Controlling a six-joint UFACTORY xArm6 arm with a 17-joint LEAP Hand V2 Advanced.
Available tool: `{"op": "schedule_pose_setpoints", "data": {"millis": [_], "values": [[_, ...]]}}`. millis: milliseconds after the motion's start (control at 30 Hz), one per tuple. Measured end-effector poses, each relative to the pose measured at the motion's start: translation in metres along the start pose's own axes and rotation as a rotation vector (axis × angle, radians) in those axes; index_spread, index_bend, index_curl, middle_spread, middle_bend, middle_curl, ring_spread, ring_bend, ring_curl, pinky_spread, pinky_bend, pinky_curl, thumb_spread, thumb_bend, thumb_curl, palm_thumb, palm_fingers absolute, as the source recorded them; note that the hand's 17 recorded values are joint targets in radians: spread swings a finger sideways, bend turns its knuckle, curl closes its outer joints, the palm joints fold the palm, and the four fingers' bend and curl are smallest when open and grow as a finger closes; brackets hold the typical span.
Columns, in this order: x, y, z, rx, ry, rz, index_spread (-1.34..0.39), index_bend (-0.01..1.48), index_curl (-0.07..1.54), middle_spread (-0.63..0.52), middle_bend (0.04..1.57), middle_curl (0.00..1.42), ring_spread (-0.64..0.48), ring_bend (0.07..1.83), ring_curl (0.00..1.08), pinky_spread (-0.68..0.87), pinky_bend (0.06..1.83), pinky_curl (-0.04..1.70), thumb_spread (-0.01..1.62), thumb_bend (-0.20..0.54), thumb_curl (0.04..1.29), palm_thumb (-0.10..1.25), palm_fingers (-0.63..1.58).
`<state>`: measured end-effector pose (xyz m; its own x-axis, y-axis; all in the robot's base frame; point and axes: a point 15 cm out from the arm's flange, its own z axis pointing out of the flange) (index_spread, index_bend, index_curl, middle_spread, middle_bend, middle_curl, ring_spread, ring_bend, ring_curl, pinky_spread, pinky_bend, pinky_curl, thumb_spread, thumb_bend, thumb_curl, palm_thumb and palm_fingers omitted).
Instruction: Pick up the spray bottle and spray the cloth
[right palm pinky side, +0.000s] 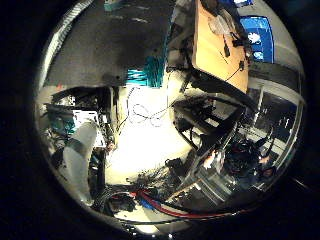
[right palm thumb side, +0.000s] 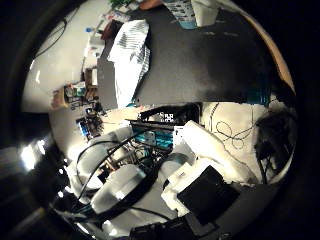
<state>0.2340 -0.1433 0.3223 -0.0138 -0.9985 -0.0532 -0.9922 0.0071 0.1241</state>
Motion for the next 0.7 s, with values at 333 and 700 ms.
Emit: {"op": "schedule_pose_setpoints", "data": {"millis": [333,700], "values": [[0.006,-0.014,-0.009,0.114,-0.072,0.030,-0.34,0.17,0.35,-0.02,0.21,0.36,0.16,0.19,0.18,0.39,0.21,0.30,1.14,-0.015,0.32,0.77,0.26],[0.027,-0.033,-0.021,0.309,-0.159,0.084,-0.33,0.17,0.32,0.00,0.18,0.35,0.16,0.19,0.21,0.39,0.26,0.32,1.12,-0.030,0.31,0.69,0.20]]}}
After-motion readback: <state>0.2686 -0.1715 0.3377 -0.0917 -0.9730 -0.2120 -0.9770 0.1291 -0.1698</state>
